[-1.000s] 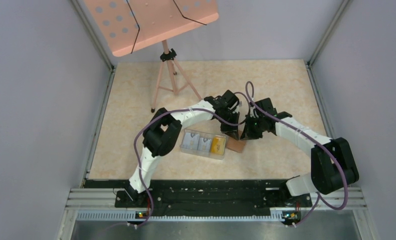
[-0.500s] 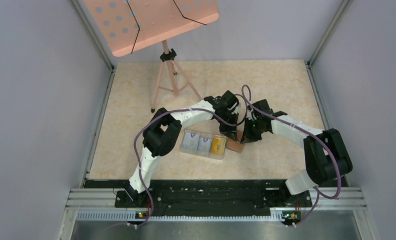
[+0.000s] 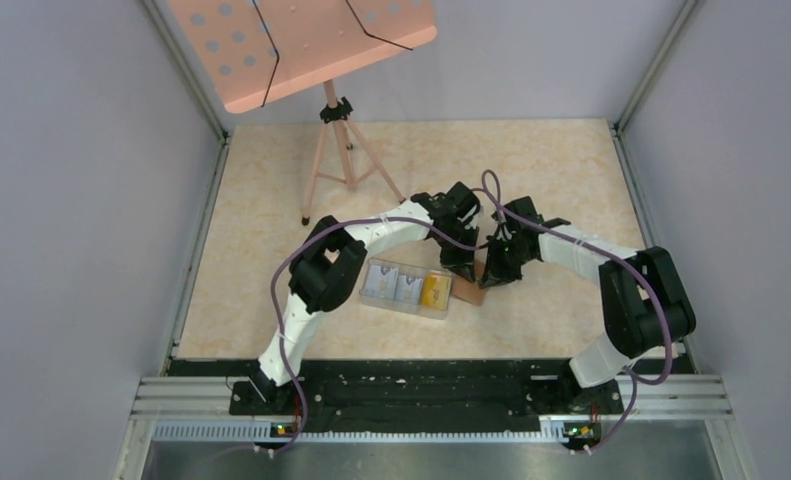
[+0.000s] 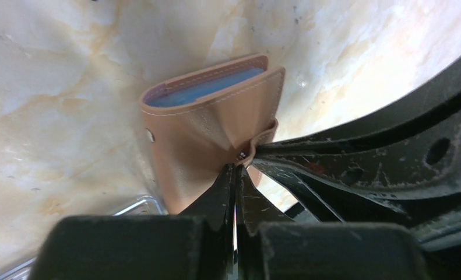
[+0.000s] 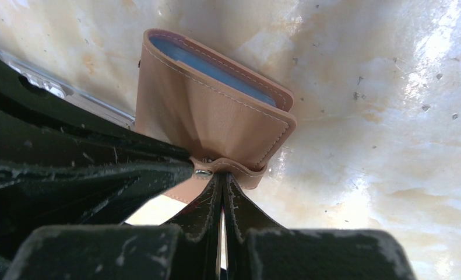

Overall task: Put the credit cards into the card holder
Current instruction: Close the card holder at the center of the board.

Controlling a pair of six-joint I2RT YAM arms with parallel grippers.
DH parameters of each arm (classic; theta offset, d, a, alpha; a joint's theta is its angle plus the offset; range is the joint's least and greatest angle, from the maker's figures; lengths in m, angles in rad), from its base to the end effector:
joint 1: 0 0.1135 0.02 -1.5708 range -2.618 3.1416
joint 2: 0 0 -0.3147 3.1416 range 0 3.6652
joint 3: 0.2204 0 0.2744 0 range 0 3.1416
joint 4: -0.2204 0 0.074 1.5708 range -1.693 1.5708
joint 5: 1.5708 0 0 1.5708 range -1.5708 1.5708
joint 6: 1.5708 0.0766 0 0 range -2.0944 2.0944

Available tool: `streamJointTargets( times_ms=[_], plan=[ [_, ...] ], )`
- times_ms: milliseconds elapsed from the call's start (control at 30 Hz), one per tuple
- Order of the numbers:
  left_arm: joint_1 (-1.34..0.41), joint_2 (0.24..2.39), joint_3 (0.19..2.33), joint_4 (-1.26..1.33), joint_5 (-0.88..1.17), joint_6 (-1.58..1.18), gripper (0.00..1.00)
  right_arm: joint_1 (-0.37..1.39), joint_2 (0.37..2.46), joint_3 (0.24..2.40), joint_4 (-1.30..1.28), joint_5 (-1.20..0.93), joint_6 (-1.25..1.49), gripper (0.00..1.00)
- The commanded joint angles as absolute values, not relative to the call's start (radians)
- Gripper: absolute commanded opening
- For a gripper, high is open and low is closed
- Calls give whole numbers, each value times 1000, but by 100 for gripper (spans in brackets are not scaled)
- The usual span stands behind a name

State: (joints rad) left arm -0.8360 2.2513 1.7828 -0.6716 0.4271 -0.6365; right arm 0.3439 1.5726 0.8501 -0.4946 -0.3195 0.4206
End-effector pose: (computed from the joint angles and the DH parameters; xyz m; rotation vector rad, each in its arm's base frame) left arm 0.3412 -0.4249 0.1601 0.4359 2.9409 -0.9134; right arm 0.2855 0.1278 0.1585 0.0275 2.8694 0.6200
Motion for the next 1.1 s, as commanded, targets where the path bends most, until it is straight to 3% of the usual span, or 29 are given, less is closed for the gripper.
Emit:
streamJointTargets(
  times_ms=[0,200,667,1067],
  plan=[
    [-847,2307,1787,-787,324,-619,0,353,1662,818,-474,-263,406,0],
    [-845,2322,1793,-845,251,-617,0,353,1641,815,-472,-273,403,0],
    [-846,2213,1790,-730,369,-603,0,315,1433,857,-429,-365,451,0],
    [-839,2156,1798,-664,434,-634,0,310,1440,864,-426,-375,454,0]
  ],
)
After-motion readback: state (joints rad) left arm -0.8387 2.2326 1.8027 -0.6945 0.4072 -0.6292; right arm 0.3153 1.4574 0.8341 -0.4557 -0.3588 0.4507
